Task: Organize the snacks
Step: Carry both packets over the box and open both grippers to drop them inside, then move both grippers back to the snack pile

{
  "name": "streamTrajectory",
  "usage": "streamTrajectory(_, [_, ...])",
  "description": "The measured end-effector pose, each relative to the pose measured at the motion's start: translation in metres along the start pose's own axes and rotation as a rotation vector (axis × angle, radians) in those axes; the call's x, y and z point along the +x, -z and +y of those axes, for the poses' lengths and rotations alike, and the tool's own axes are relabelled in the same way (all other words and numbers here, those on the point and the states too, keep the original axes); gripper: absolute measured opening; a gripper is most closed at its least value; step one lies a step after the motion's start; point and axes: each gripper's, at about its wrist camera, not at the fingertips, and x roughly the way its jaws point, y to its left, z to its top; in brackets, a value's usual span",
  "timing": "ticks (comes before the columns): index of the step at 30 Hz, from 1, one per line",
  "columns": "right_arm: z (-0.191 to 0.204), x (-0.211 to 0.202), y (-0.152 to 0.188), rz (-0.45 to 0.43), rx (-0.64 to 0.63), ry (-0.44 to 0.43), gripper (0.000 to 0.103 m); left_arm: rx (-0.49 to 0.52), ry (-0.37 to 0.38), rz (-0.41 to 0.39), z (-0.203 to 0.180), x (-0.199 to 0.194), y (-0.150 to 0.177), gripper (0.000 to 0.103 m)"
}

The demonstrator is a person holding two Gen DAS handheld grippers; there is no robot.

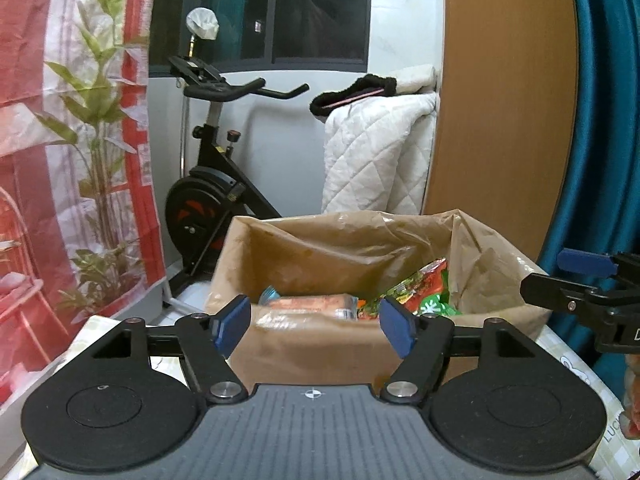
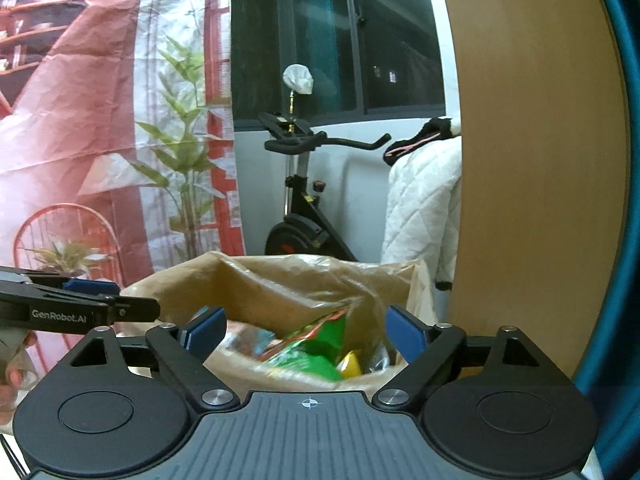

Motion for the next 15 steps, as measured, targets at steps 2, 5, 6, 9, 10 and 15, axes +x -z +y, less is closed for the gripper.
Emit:
streamTrajectory(2, [0.004,-0.011,0.003,-0.003,0.012,-0.007,0.087,-0.004,0.002,-0.003,0.002,-0.013,0.004,0.074])
streamTrajectory(5, [0.007,-0.026,0.008,-0.007,0.028,-0.012,0.087,-0.017,0.008,-0.013,0.004,-0.029,0.012,0.074])
streamTrajectory(6, [0.008,-0.030,0.011,-0.006,0.032,-0.011,0.087,-0.018,0.008,-0.013,0.005,-0.034,0.015,0.074])
streamTrajectory(9, [0.010,-0.040,0.020,-0.004,0.043,-0.010,0.087,-0.004,0.001,-0.010,0.004,-0.043,0.028,0.074])
streamTrajectory(10, [0.010,-0.043,0.023,-0.002,0.051,-0.012,0.087,0.002,-0.005,-0.007,0.003,-0.045,0.032,0.074])
streamTrajectory(15, [0.007,-0.048,0.048,0.041,0.084,-0.017,0.087,-0.040,-0.006,0.049,0.008,-0.046,0.055,0.074])
